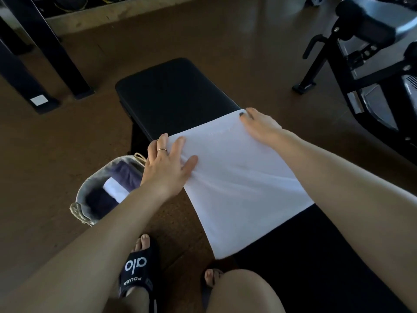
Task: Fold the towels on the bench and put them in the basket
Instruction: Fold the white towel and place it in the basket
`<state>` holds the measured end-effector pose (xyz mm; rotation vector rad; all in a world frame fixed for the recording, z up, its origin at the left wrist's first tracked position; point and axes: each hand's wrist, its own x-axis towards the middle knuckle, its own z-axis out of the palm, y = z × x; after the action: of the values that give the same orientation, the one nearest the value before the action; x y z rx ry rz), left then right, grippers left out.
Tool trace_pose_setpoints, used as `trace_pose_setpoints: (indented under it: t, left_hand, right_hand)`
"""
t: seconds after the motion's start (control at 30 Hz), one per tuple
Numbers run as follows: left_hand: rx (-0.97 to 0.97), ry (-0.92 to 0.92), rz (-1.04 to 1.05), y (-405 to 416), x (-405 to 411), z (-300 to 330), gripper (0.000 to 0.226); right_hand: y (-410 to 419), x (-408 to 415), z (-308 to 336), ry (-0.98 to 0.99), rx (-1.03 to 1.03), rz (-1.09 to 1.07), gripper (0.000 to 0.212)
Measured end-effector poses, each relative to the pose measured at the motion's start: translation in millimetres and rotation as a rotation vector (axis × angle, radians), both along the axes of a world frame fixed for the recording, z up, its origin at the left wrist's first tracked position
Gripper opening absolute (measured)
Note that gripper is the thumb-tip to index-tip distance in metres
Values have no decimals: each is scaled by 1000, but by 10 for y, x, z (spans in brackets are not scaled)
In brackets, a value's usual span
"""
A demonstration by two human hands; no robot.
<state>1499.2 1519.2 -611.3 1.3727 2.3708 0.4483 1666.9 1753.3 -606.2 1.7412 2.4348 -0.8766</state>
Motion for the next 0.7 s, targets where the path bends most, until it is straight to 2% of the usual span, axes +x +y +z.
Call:
trace_pose_setpoints:
  t: [0.07,0.2,0.3,0.4,0.53,0.7]
  left_hand:
    - [59,-9,66,51,-74,51,55]
    - [44,-58,187,148,-247,104,62]
    - [-4,-125,198,191,-317,128,52]
    - [-30,-159,189,217,-314,167,45]
    - [-20,-192,177,229,-291,197,40]
    - [62,-114,74,211,-275,202,38]
  right_hand:
    - [50,-41,-11,47,-43,-37,54]
    - [155,-82,20,226,-94,-193,36]
    - [174,-53,19,359,-131,-314,44]
    - [200,-49,10,426,-185,-353,38]
    - [266,-74,15,435,-187,-411,25]
    - [307,-90,-19,350,-198,-421,9]
